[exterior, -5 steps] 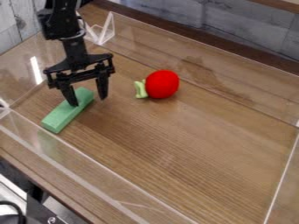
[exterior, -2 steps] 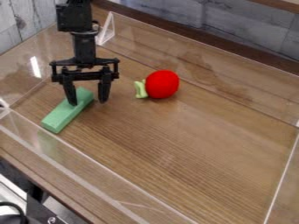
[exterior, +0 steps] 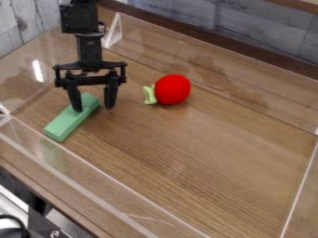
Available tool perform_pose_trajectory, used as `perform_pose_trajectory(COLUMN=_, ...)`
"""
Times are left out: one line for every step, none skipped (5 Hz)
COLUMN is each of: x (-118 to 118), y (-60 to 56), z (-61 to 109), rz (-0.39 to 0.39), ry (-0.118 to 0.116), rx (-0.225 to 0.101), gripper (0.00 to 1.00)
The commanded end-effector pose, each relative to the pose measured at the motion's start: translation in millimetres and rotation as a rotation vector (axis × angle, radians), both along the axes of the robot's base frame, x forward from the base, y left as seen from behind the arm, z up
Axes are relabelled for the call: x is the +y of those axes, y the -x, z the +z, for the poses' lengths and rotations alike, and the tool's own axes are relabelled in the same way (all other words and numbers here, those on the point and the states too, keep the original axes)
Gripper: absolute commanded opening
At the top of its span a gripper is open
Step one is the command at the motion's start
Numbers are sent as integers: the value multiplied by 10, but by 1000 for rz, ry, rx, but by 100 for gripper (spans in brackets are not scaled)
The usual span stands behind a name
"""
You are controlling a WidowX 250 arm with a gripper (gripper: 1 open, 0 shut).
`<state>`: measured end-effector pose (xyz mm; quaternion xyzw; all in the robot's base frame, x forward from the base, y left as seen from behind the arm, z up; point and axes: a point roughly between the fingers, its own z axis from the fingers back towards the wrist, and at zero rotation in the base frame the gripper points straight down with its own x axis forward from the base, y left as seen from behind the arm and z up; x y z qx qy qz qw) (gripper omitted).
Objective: Put the green stick in the brown bowl
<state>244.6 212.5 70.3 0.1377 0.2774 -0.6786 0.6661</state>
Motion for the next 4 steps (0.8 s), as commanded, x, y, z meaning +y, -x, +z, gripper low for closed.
perform_pose_trajectory(x=16, y=-112, z=106, rz=-45, ry=-2, rx=-20, gripper=0)
perform_pose_trajectory(x=-3, y=-112, z=109, rz=-83, ry=1, rx=-18, gripper=0)
perform_pose_trajectory(x=-17, y=-111, z=111, rz=-120, ry=4, rx=-15, gripper=0)
perform_pose_trajectory(x=-9, y=-43, z=54, rz=-74, ry=7, rx=-13, gripper=0)
